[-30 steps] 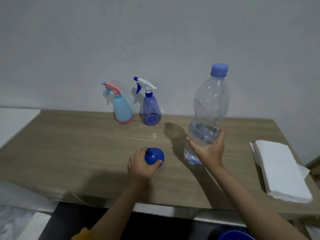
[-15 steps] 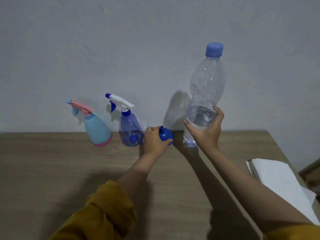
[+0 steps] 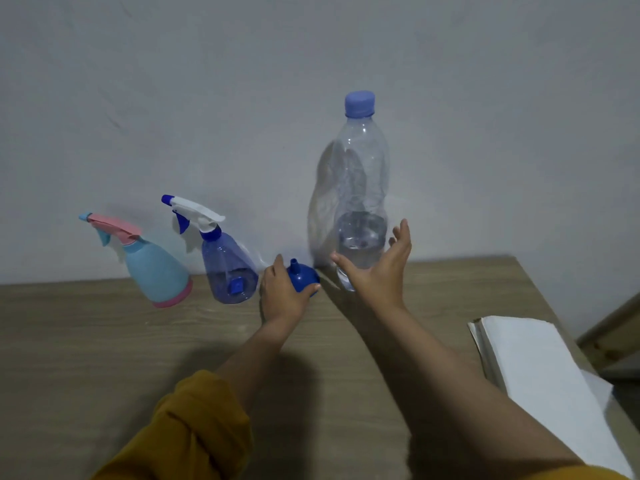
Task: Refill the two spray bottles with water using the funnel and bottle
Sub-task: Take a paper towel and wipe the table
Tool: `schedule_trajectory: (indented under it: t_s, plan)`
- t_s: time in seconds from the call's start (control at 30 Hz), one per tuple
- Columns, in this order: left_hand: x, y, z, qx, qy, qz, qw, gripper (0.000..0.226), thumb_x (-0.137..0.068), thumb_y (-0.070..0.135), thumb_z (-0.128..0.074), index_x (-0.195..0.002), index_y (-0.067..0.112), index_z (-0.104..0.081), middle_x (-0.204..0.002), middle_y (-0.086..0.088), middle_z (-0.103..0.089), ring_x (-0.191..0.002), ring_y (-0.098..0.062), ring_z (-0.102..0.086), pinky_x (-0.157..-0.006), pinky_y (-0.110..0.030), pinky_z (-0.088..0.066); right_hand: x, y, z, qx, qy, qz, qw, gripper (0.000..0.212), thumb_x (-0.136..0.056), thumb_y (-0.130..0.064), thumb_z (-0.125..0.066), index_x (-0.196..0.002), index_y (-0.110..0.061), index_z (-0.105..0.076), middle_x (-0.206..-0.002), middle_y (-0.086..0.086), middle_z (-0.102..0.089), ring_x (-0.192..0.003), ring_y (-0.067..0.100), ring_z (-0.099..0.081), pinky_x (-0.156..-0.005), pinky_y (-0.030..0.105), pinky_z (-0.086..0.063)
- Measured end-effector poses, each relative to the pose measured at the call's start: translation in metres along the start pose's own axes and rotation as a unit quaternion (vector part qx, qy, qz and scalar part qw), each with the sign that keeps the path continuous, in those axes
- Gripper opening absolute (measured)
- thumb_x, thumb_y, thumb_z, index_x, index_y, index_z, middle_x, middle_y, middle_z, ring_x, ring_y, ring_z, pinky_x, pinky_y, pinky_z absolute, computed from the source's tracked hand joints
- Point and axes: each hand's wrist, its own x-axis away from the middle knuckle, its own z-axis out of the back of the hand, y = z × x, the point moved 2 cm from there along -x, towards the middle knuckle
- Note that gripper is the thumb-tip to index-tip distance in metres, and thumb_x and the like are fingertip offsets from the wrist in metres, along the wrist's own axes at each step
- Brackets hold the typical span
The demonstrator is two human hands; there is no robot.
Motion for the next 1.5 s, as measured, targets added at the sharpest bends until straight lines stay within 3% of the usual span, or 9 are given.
schedule_trajectory:
  t_s: [0.1, 0.2, 0.37, 0.53, 0.73, 0.9, 1.23, 1.4, 1.5]
  plan:
    - [0.020, 0.006, 0.001, 0.012, 0.045, -0.019, 0.999, 0.100, -0.067, 0.047, -0.078, -0.142, 0.009, -0.025, -0.136, -0.012, -0.038, -0.126, -0.030, -0.041, -0.105, -0.044, -0.038, 0.029, 0.001, 0.029, 0.051, -0.008, 0.026, 0.998, 0.087, -0.075, -0.035, -0.078, -0.143, -0.007, -0.031, -0.141, 0.006, -0.037, -0.132, 0.018, -0.035, -0.105, 0.019, -0.028]
    - [0.054, 0.023, -0.001, 0.024, 0.100, -0.077, 0.992, 0.079, -0.074, 0.047, -0.070, -0.134, 0.010, -0.035, -0.129, -0.011, -0.040, -0.118, -0.030, -0.045, -0.099, -0.048, -0.042, 0.064, -0.003, 0.073, 0.106, 0.021, 0.072, 0.992, 0.044, -0.080, -0.025, -0.070, -0.119, -0.008, -0.058, -0.116, 0.006, -0.059, -0.112, 0.024, -0.054, -0.094, 0.023, -0.038]
    - [0.116, 0.078, -0.025, 0.070, 0.075, -0.194, 0.976, 0.052, -0.076, 0.044, -0.057, -0.119, 0.016, -0.050, -0.123, -0.006, -0.049, -0.116, -0.022, -0.047, -0.095, -0.044, -0.045, 0.110, 0.001, 0.166, 0.189, 0.118, 0.043, 0.974, 0.017, -0.081, -0.015, -0.071, -0.097, -0.011, -0.068, -0.096, 0.002, -0.068, -0.090, 0.024, -0.059, -0.077, 0.031, -0.046]
    - [0.157, 0.147, -0.075, 0.108, -0.134, -0.295, 0.940, 0.033, -0.079, 0.047, -0.052, -0.109, 0.032, -0.053, -0.111, 0.011, -0.052, -0.108, -0.015, -0.051, -0.079, -0.041, -0.053, 0.135, 0.030, 0.249, 0.244, 0.177, -0.089, 0.949, 0.019, -0.081, -0.023, -0.070, -0.095, -0.011, -0.070, -0.093, 0.005, -0.068, -0.093, 0.029, -0.062, -0.081, 0.045, -0.051]
    - [0.188, 0.192, -0.124, -0.007, -0.294, -0.382, 0.876, 0.039, -0.087, 0.036, -0.055, -0.126, 0.030, -0.054, -0.134, 0.012, -0.050, -0.127, -0.014, -0.039, -0.104, -0.042, -0.037, 0.154, 0.052, 0.274, 0.366, 0.068, -0.195, 0.907, 0.042, -0.078, -0.052, -0.064, -0.104, -0.019, -0.069, -0.104, 0.001, -0.064, -0.103, 0.024, -0.057, -0.088, 0.041, -0.049]
    - [0.188, 0.203, -0.141, -0.126, -0.335, -0.395, 0.846, 0.044, -0.089, 0.032, -0.055, -0.132, 0.028, -0.050, -0.142, 0.006, -0.044, -0.133, -0.021, -0.034, -0.107, -0.041, -0.032, 0.159, 0.055, 0.271, 0.395, 0.077, -0.181, 0.897, 0.024, -0.087, -0.040, -0.060, -0.100, -0.022, -0.069, -0.104, 0.000, -0.063, -0.102, 0.022, -0.052, -0.089, 0.037, -0.041]
    - [0.182, 0.207, -0.145, -0.074, -0.346, -0.364, 0.861, 0.034, -0.086, 0.021, -0.057, -0.118, 0.030, -0.063, -0.126, 0.007, -0.056, -0.121, -0.021, -0.047, -0.096, -0.044, -0.043, 0.165, 0.054, 0.272, 0.380, 0.106, -0.113, 0.912, 0.019, -0.091, -0.030, -0.057, -0.099, -0.020, -0.071, -0.098, -0.002, -0.065, -0.097, 0.020, -0.048, -0.079, 0.029, -0.025]
    - [0.176, 0.204, -0.143, -0.054, -0.341, -0.314, 0.884, 0.039, -0.085, 0.010, -0.056, -0.120, 0.025, -0.061, -0.127, 0.003, -0.054, -0.118, -0.019, -0.052, -0.096, -0.040, -0.045, 0.167, 0.053, 0.271, 0.343, 0.111, -0.088, 0.929, 0.024, -0.082, -0.044, -0.066, -0.091, -0.023, -0.072, -0.092, -0.005, -0.066, -0.093, 0.018, -0.052, -0.080, 0.031, -0.029]
    - [0.175, 0.202, -0.140, -0.010, -0.353, -0.284, 0.892, 0.040, -0.084, 0.000, -0.053, -0.121, 0.015, -0.060, -0.127, -0.004, -0.055, -0.118, -0.019, -0.054, -0.096, -0.027, -0.043, 0.170, 0.052, 0.259, 0.350, 0.033, -0.080, 0.933, 0.036, -0.072, -0.057, -0.070, -0.092, -0.027, -0.072, -0.093, -0.008, -0.063, -0.095, 0.017, -0.049, -0.081, 0.032, -0.029]
